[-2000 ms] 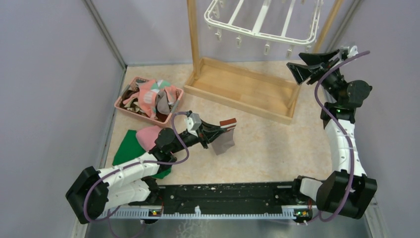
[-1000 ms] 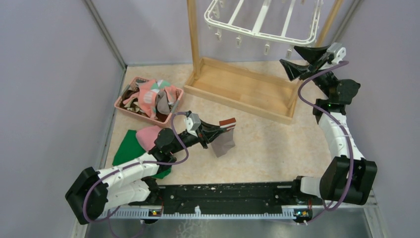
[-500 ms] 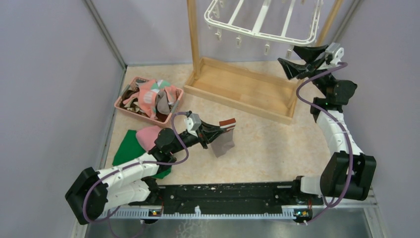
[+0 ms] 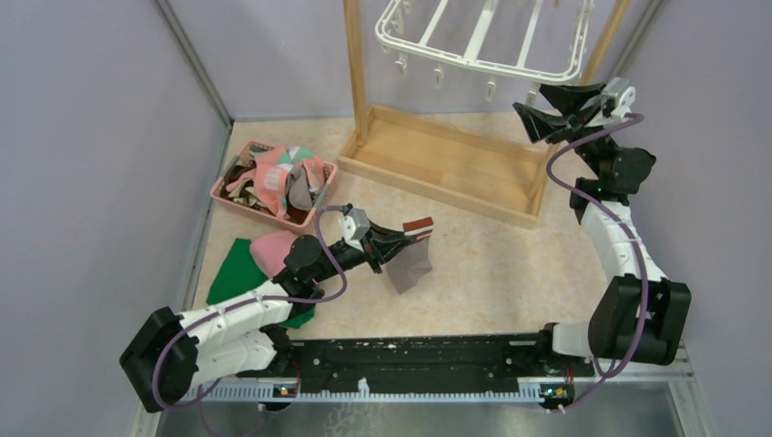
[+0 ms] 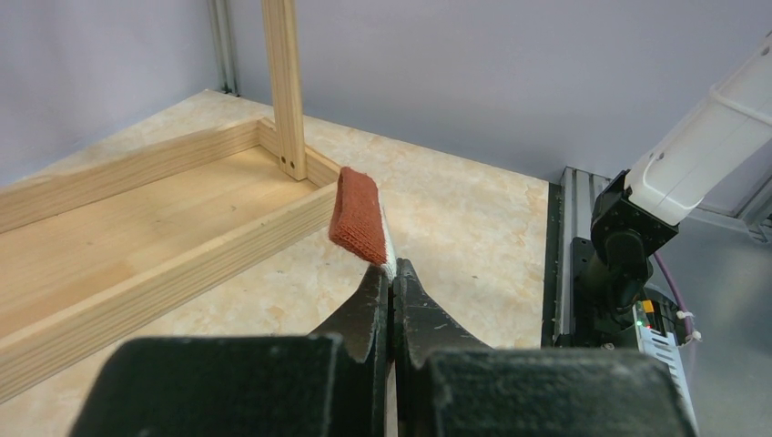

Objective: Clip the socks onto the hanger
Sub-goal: Open the clamp at the hanger.

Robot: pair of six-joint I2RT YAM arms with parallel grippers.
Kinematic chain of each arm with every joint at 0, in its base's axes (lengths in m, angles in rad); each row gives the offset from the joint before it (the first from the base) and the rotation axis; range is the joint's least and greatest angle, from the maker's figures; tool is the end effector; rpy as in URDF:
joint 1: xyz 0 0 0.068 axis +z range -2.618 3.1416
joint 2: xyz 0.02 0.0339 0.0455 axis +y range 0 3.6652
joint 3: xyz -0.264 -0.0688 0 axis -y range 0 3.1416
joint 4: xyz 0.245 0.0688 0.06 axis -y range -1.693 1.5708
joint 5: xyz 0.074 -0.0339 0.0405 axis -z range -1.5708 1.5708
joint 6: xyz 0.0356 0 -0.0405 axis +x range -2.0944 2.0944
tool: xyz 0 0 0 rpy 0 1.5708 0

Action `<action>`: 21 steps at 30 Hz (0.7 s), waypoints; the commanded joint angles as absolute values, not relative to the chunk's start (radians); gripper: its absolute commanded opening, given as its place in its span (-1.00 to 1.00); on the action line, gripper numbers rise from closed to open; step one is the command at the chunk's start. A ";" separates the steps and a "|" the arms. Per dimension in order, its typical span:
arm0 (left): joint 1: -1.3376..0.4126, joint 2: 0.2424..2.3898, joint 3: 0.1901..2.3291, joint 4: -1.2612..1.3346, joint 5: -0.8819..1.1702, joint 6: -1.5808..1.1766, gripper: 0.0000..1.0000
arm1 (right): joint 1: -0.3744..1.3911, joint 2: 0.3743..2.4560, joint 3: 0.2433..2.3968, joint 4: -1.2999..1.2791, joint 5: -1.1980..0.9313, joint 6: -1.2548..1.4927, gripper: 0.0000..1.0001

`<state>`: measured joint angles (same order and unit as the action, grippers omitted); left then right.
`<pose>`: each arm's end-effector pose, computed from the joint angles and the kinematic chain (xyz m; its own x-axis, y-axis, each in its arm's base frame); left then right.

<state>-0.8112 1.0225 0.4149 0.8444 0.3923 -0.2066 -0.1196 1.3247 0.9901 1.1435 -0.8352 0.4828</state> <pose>0.1428 -0.1701 0.2733 -0.0318 -0.2417 -0.9698 0.9394 0.3241 -0.1116 0.2756 -0.0065 0.4166 0.4375 0.2612 -0.8604 -0.7127 0.6842 -0.1547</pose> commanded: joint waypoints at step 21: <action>-0.807 1.012 0.428 0.876 0.403 -0.195 -1.00 | -0.104 1.350 1.060 1.221 -0.813 0.549 0.00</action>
<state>-0.8112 1.0225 0.4149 0.8444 0.3923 -0.2066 -0.1131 1.3464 1.0046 1.1824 -0.8249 0.5327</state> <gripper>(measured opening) 0.014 0.514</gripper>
